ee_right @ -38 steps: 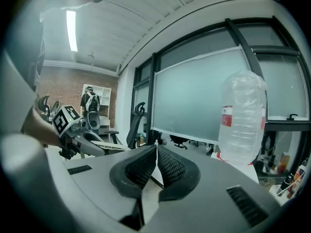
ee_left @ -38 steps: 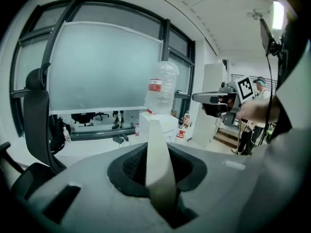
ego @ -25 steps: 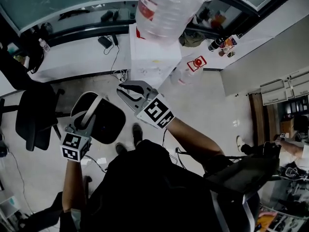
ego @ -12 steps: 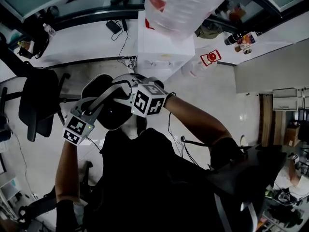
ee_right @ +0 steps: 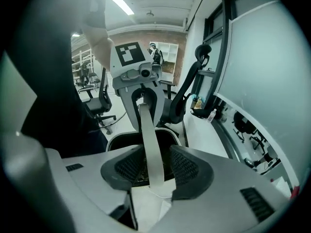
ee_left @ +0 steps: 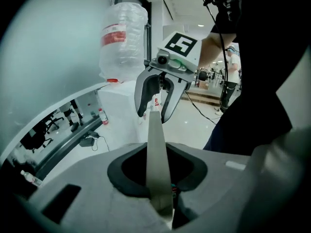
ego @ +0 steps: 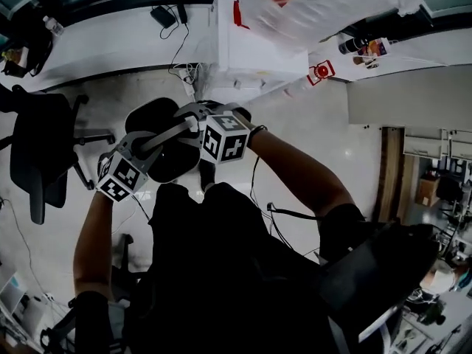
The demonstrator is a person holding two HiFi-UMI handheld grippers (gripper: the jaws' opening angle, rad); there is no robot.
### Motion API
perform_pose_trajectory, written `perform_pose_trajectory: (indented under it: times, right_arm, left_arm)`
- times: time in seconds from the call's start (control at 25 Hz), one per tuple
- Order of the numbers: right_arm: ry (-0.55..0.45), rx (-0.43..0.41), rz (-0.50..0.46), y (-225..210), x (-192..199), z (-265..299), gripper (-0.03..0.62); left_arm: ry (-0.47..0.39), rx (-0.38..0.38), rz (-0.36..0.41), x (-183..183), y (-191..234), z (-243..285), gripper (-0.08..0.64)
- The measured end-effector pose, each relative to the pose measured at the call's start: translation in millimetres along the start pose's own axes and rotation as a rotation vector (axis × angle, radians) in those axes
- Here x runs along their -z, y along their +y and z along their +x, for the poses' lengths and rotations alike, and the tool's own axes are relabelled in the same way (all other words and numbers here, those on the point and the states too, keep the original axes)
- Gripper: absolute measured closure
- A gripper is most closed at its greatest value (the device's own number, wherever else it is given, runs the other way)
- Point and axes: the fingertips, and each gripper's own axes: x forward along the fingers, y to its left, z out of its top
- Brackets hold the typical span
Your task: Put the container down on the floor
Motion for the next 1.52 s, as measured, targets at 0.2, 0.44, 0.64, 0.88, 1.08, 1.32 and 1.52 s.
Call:
perform_pose_trajectory:
  times: [0.2,0.44,0.64,0.88,1.08,1.32,1.52]
  right_arm:
    - [0.058,-0.039,0.027,-4.6,8.8,31.8,0.485]
    - [0.086,-0.069,0.053,-21.1,33.7,73.2,0.495]
    - [0.11,-0.075,0.062,-26.6,56.0,112.8,0.5]
    - [0.159,-0.086,0.098,-31.1,87.1,155.1,0.502]
    - [0.174,-0.079,0.122,-36.5,123.0,189.2,0.502]
    - [0.196,-0.087,0.145,-37.5,159.2,224.4,0.502]
    - [0.22,-0.095,0.14,-31.9,187.6,252.2,0.502]
  left_arm:
    - [0.017,0.059,0.028,27.9,19.8,16.1,0.474]
    - [0.057,0.107,0.051,61.1,47.9,41.3,0.474]
    - [0.133,0.139,0.109,100.0,64.6,65.5,0.472]
    - [0.229,0.135,0.121,148.2,80.9,103.6,0.469]
    - [0.261,0.126,0.114,177.8,90.6,138.9,0.468]
    - [0.3,0.13,0.136,210.9,98.5,173.8,0.466]
    - [0.329,0.136,0.146,239.2,98.5,200.4,0.465]
